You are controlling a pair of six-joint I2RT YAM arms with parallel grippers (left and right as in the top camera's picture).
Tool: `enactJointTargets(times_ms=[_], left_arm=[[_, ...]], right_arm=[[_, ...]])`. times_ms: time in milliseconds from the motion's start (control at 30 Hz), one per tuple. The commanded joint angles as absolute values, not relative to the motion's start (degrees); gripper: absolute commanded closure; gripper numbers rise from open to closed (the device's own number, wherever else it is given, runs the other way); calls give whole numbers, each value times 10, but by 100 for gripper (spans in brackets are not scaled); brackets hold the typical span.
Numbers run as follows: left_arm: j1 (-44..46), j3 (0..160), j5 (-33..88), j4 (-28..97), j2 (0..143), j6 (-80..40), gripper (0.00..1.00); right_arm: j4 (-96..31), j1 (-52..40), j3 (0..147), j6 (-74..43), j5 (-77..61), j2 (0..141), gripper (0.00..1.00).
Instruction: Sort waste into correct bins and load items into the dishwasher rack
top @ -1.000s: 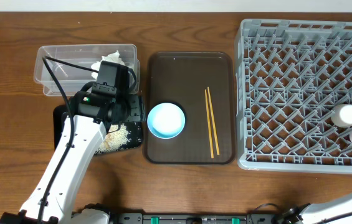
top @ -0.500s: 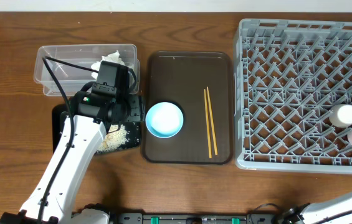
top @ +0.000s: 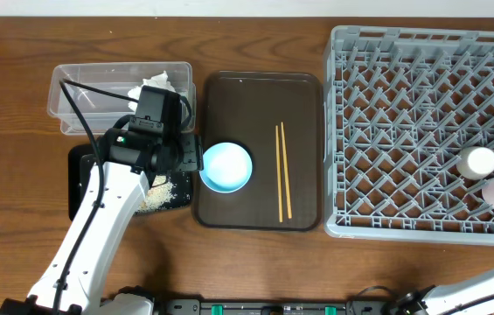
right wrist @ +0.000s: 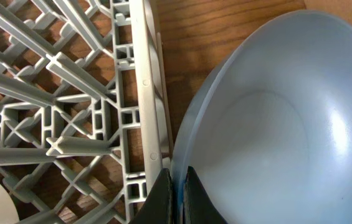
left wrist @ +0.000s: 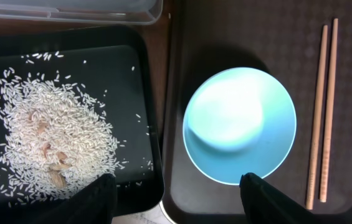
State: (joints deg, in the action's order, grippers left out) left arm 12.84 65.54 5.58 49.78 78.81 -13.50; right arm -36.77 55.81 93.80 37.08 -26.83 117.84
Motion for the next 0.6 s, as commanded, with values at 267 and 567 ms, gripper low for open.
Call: enactJointTargets(times_ms=[267,567], left_arm=[[126,659,53,501,786,-140,33],[126,659,53,501,786,-140,33]], right_arm=[[-307,566,938,315,-331,1128,99],[-300,547,938,313,-409,1076,99]])
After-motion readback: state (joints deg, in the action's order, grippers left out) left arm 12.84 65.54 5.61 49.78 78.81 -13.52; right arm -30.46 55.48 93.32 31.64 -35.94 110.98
